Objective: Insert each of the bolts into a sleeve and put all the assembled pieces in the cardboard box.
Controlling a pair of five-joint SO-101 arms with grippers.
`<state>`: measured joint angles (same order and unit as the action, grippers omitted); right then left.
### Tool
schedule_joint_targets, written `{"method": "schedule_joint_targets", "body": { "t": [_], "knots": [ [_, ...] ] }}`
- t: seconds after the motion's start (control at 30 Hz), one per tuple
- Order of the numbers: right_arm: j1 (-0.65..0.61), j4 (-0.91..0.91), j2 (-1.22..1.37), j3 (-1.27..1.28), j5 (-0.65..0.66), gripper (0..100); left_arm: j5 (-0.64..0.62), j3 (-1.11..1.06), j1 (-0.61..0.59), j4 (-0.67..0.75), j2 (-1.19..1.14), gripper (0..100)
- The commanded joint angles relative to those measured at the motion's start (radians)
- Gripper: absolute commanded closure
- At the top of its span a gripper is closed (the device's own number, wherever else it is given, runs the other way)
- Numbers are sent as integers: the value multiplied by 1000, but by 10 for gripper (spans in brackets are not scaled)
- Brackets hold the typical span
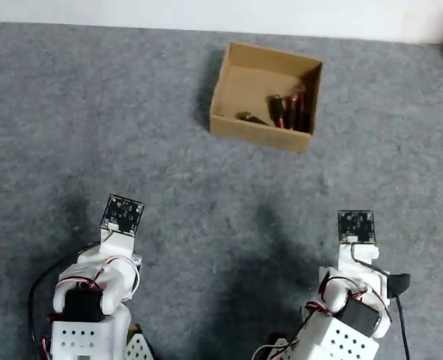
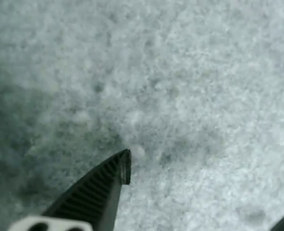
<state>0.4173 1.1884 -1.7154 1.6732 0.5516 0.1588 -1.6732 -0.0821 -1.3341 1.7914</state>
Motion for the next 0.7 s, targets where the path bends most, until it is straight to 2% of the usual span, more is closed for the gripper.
{"method": "schedule_joint_targets", "body": {
  "t": [0.0, 0.2, 0.37, 0.53, 0.67],
  "knots": [
    [41, 5, -5, 119, 31, 535, 2, -24, -53, -11, 13, 893],
    [-13, 8, -140, 116, 29, 535, 2, -24, -154, -14, 33, 893],
    [-159, 104, -125, 119, 31, 535, 2, -24, -117, -14, 35, 893],
    [-354, 101, -125, 120, 31, 535, 2, -24, -31, -14, 33, 893],
    [-390, 101, -125, 120, 31, 535, 2, -24, -21, -12, 33, 893]
  ]
}}
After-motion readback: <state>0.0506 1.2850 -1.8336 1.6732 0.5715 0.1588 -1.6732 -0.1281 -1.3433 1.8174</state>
